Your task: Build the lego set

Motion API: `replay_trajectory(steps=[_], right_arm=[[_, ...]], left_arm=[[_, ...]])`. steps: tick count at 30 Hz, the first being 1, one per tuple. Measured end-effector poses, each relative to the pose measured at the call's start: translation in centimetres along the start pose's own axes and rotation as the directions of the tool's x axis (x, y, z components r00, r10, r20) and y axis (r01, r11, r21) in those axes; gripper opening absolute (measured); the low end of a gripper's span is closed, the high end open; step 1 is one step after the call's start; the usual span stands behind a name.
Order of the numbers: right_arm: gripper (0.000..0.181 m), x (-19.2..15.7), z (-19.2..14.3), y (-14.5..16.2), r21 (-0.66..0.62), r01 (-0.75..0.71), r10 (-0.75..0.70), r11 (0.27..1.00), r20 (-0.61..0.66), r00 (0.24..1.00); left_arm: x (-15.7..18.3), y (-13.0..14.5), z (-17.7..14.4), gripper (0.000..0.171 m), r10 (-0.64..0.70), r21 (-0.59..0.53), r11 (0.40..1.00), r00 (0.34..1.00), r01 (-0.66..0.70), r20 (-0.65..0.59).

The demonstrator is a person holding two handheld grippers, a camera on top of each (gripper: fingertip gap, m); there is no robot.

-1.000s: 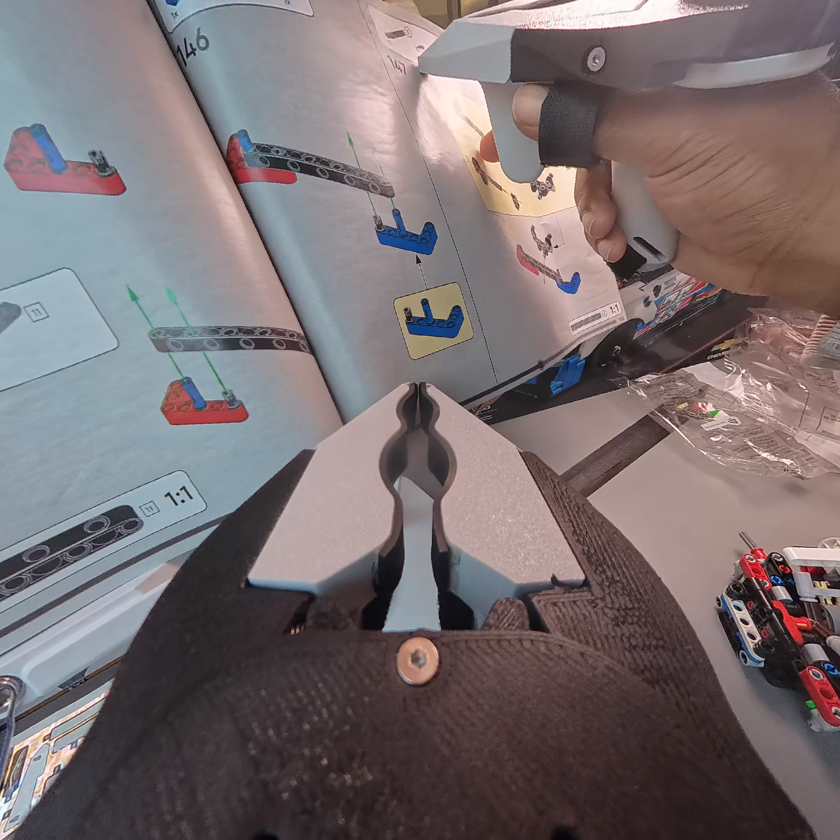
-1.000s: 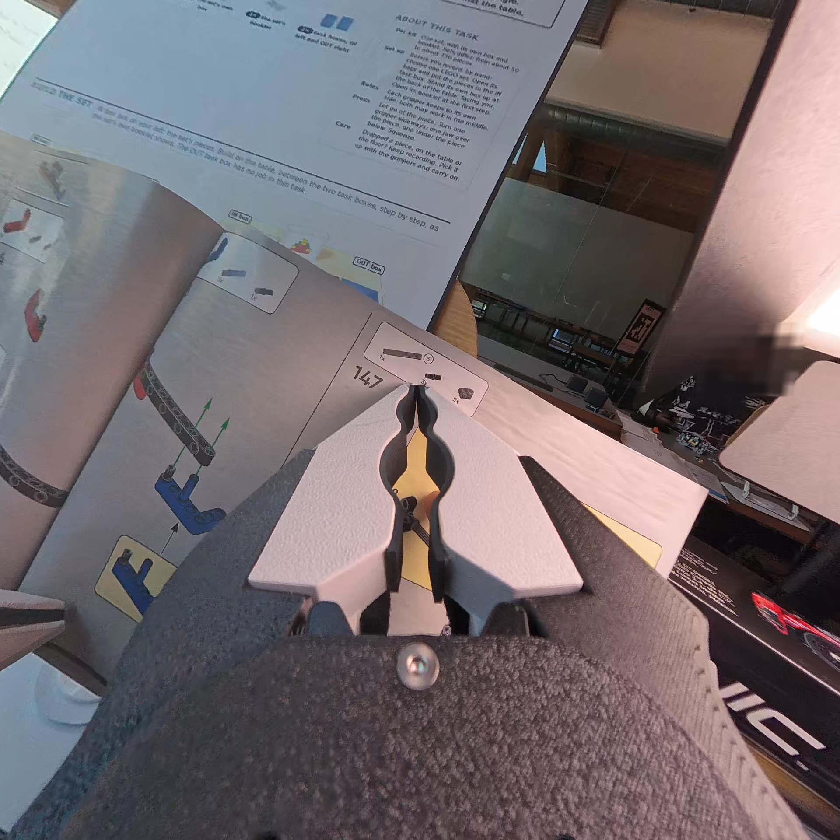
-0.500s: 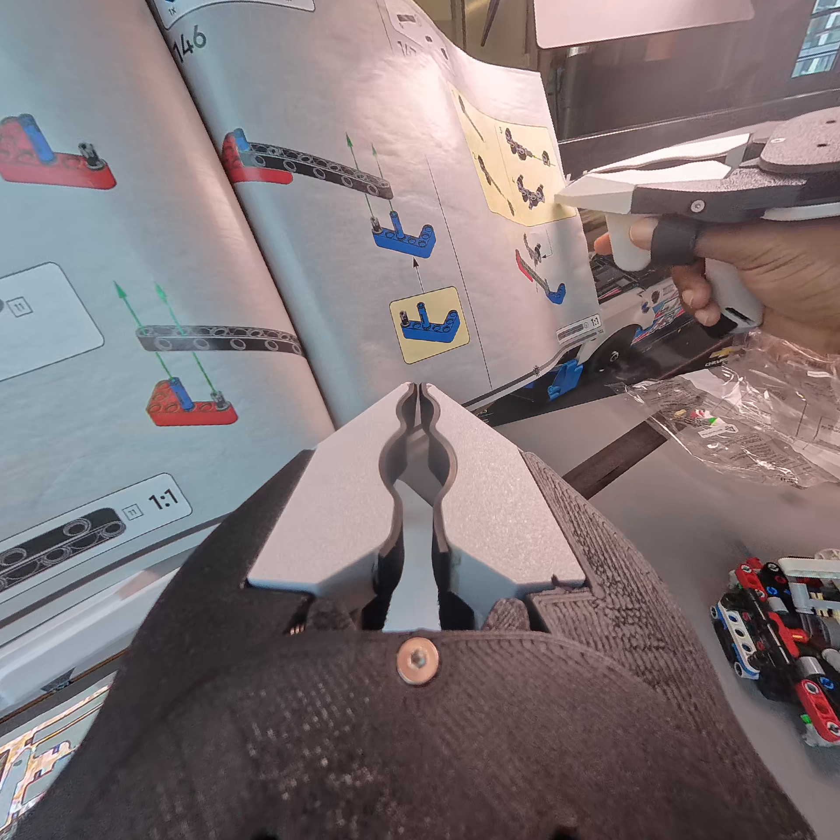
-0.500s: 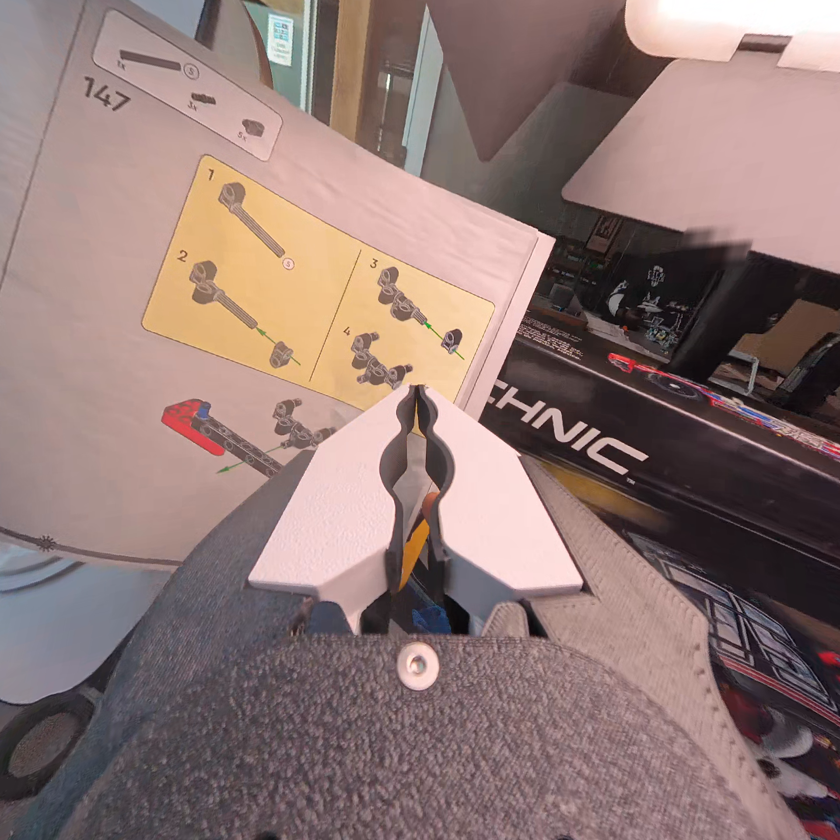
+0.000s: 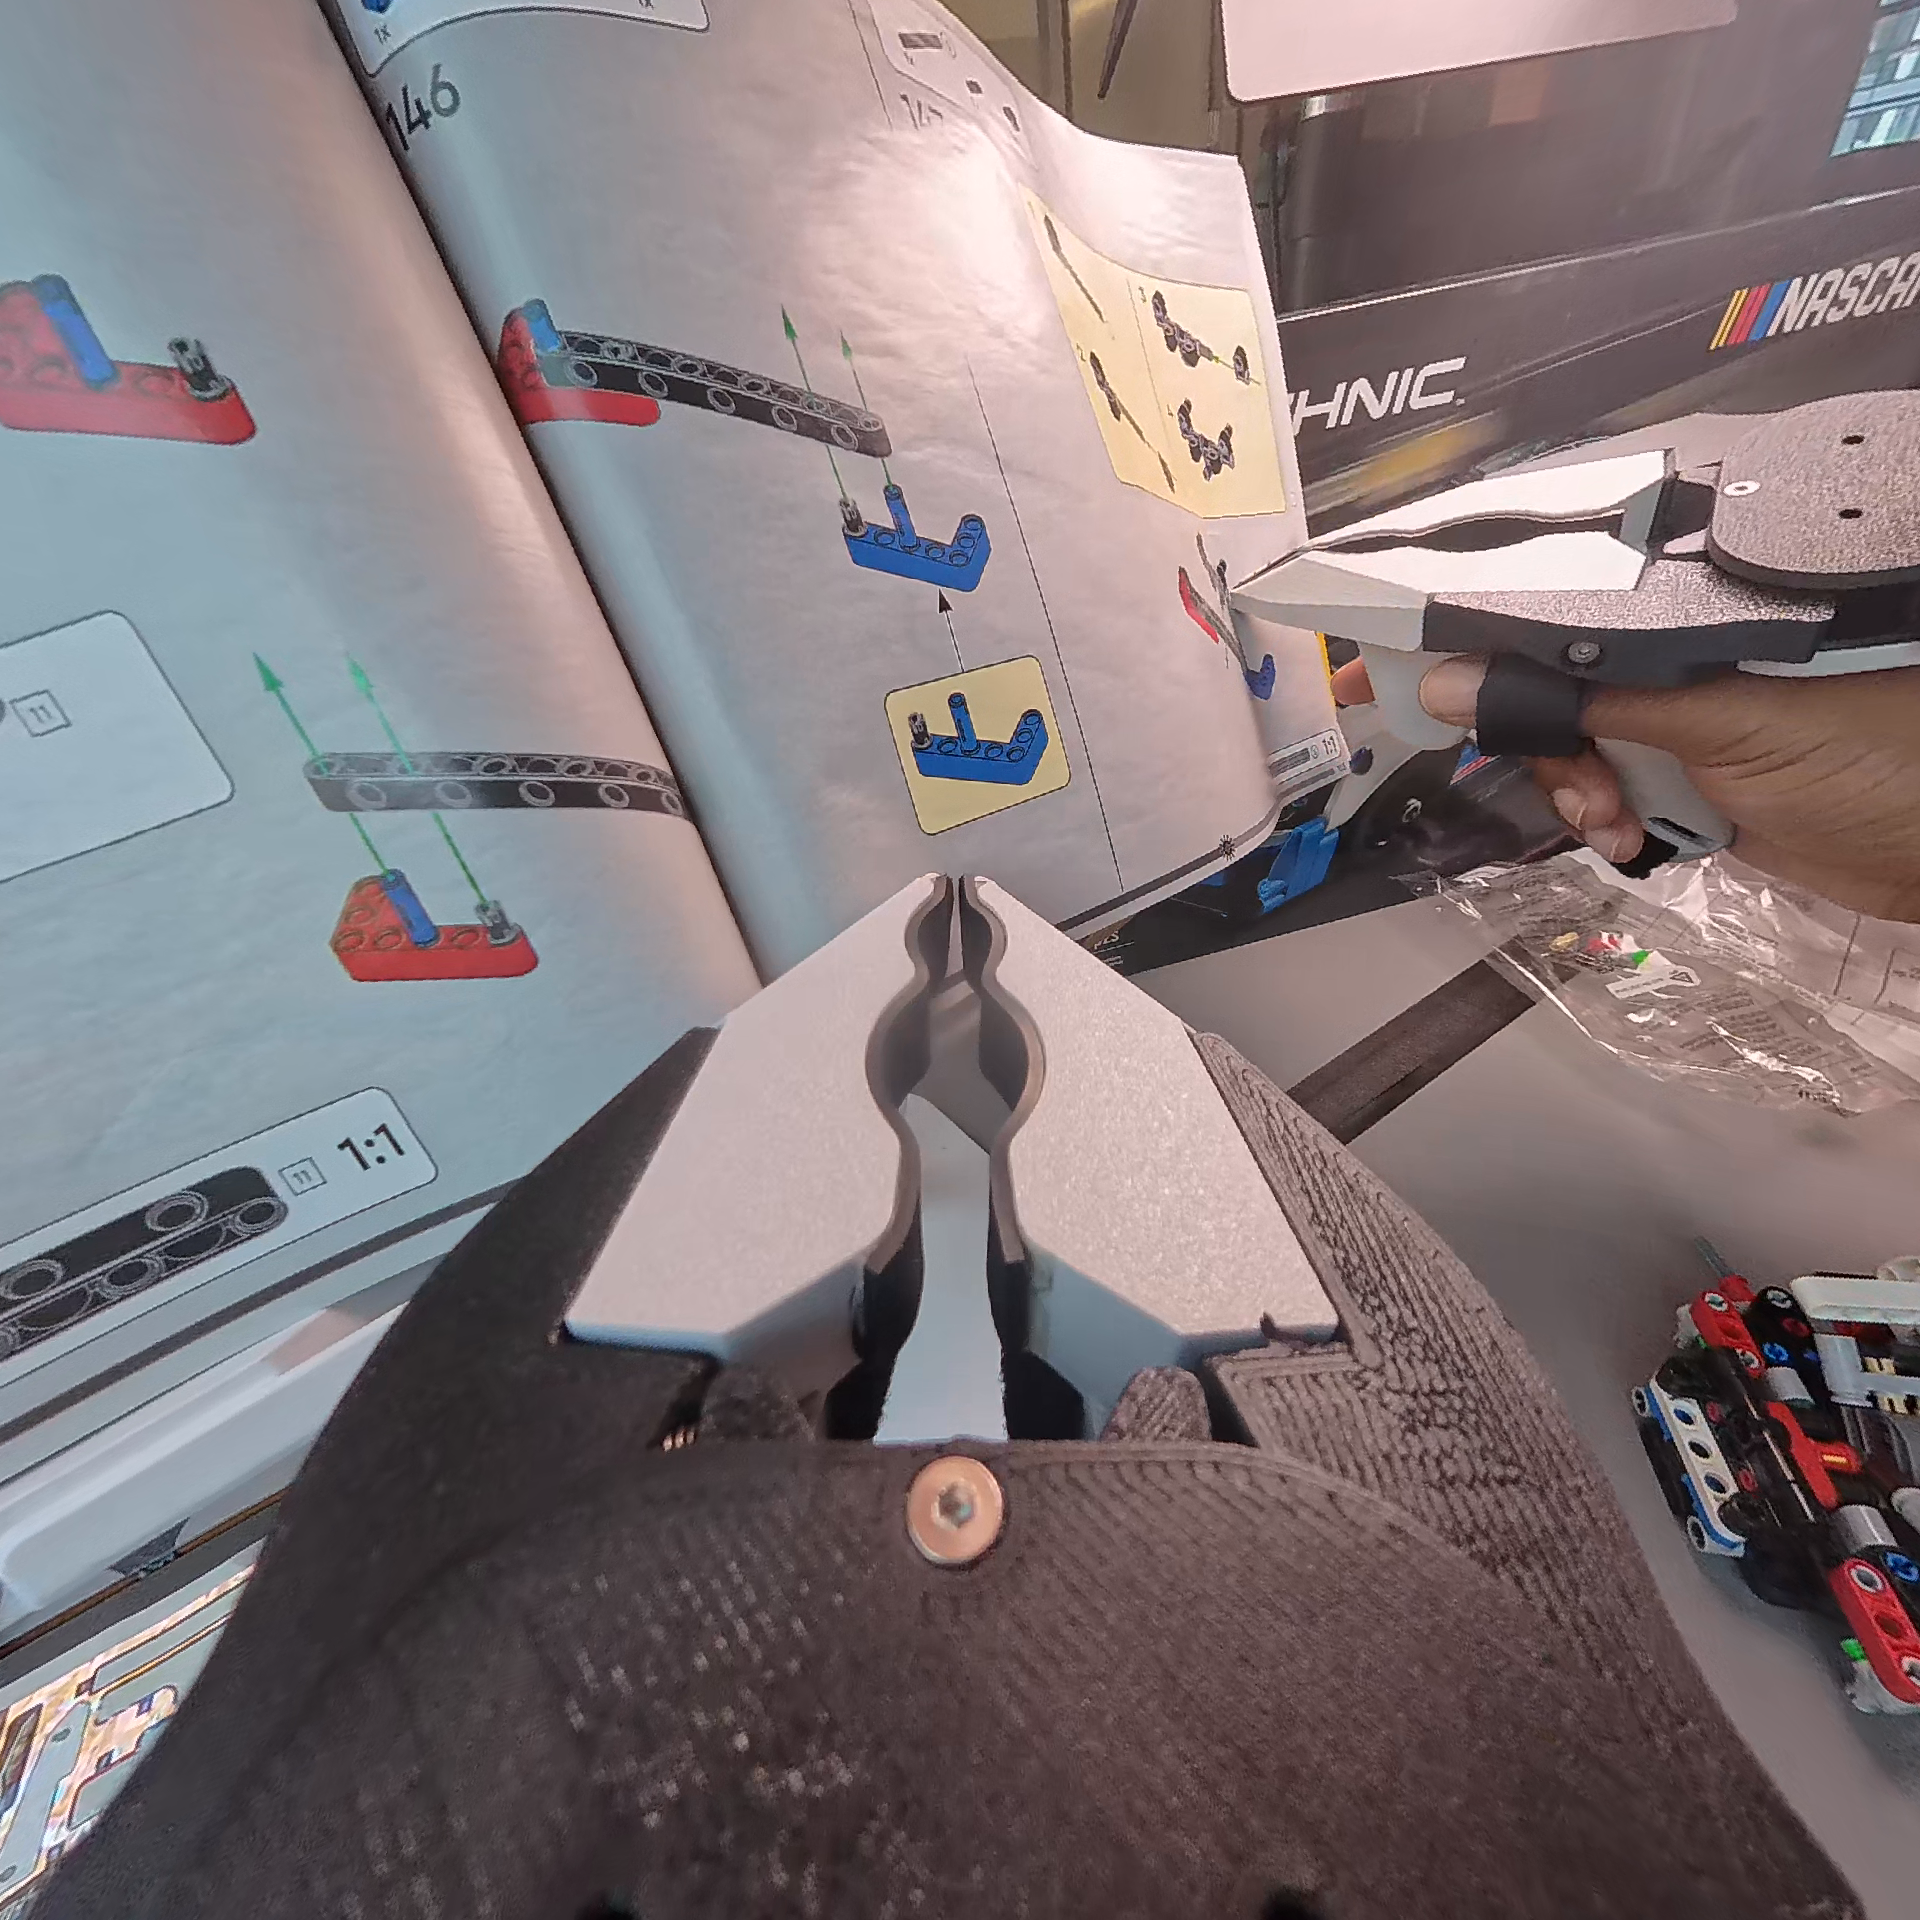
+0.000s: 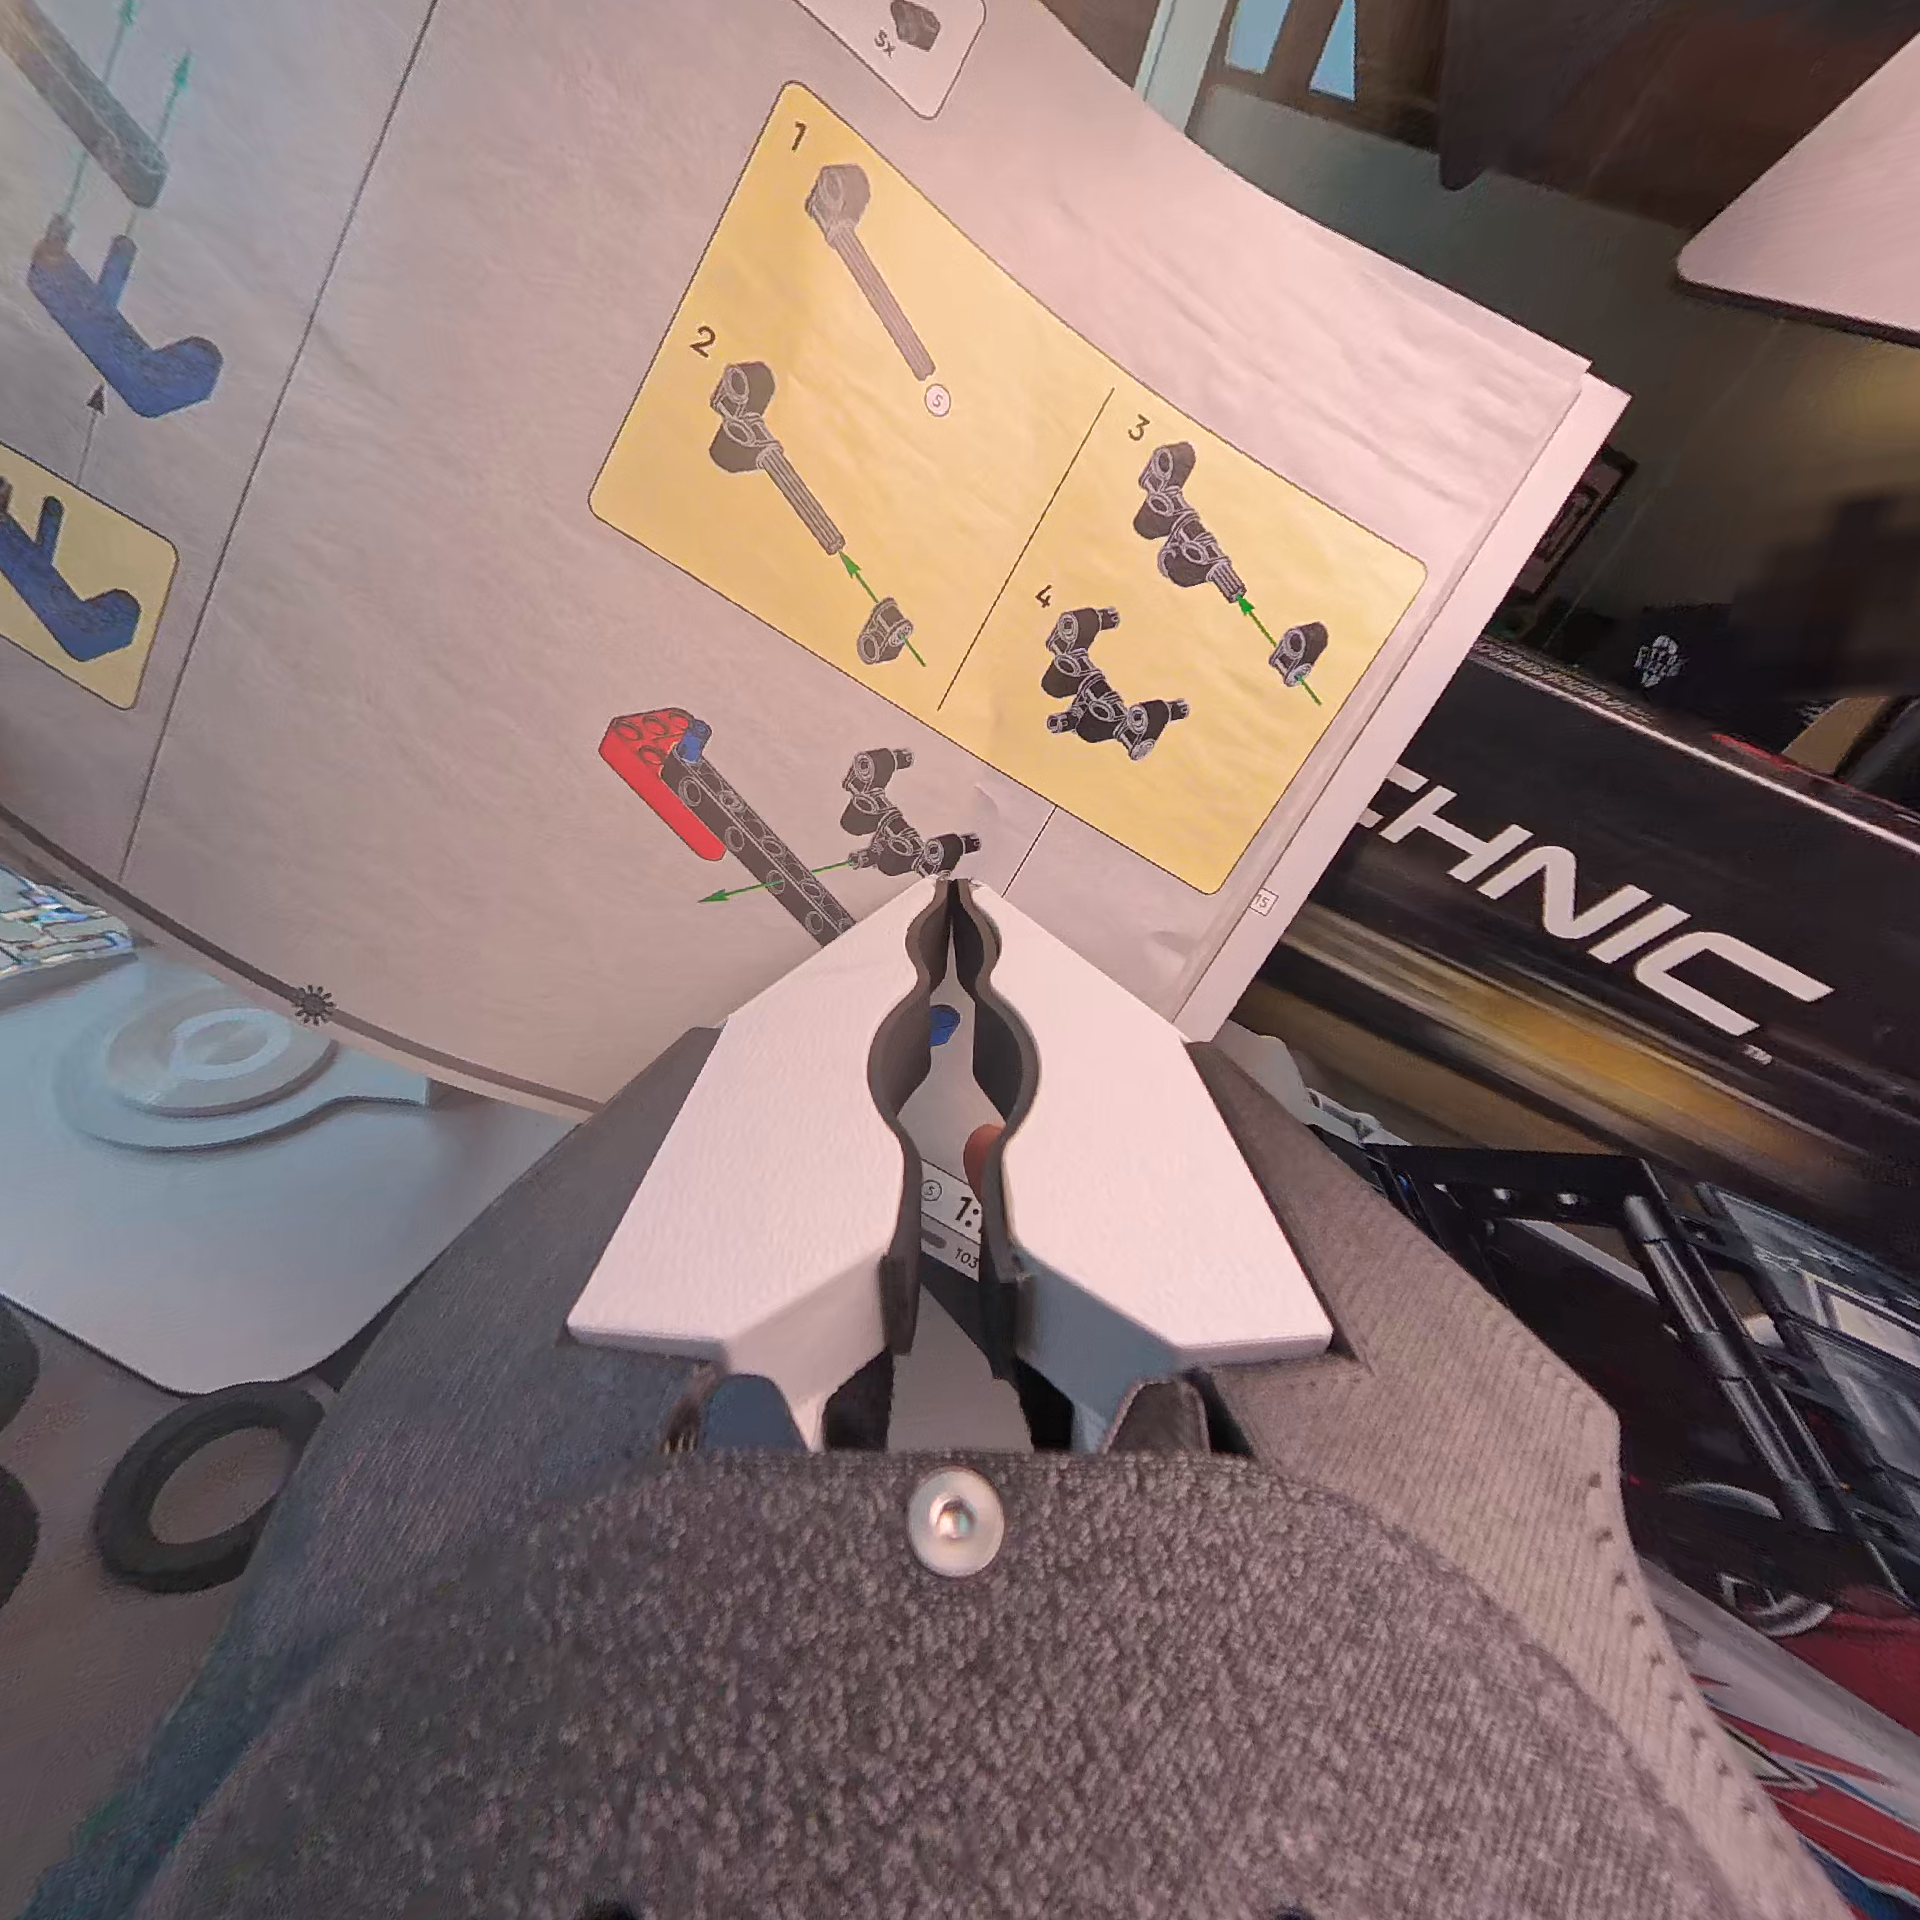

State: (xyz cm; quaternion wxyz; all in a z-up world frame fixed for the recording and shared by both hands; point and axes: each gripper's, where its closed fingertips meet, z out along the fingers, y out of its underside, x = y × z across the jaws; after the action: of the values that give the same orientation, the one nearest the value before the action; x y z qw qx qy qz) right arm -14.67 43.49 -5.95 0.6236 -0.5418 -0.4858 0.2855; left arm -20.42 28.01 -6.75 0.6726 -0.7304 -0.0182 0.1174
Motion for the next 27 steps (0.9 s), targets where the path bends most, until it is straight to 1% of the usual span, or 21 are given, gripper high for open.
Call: replay_trajectory(steps=[23,25,27], right_arm=[[0.0,-0.2,-0.3,-0.3,-0.005,-0.005,0.005,1.0,-0.004,1.0],[0.0,-0.3,-0.6,-0.6,-0.001,0.0,0.0,1.0,-0.001,1.0],[0.0,-0.6,-1.3,-1.3,0.015,0.005,-0.005,1.0,0.008,1.0]], left_arm=[[0.2,-0.2,-0.1,0.001,-0.005,-0.01,1.0,1.0,0.005,-0.016],[0.3,-0.6,-0.5,0.006,-0.002,0.002,1.0,1.0,0.002,-0.032],[0.6,-2.1,-1.7,0.009,0.008,0.062,0.998,0.998,-0.004,-0.065]])
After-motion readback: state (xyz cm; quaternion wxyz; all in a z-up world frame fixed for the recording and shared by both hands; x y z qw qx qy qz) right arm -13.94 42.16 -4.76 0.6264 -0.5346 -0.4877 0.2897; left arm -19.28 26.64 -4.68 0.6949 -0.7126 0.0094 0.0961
